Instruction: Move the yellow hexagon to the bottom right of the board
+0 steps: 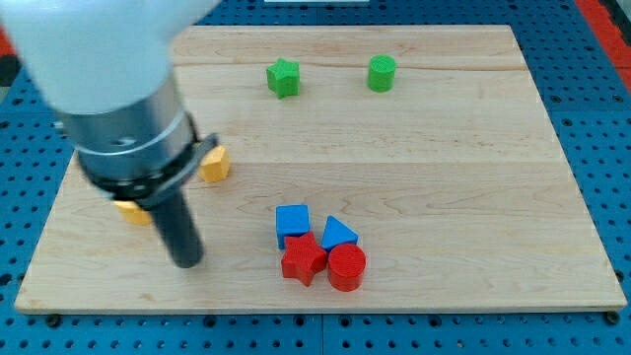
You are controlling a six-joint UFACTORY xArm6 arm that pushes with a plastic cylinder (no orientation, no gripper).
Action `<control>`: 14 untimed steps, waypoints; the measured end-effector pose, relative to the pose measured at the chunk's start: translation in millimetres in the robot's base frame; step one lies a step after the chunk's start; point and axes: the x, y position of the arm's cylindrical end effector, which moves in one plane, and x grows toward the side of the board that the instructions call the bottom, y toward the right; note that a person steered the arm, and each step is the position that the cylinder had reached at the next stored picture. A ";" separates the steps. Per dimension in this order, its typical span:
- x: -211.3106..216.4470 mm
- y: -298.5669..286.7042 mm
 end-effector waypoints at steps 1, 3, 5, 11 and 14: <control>-17.9 -62.9; -65.5 29.7; -70.2 28.9; -85.4 52.6; -64.0 -88.7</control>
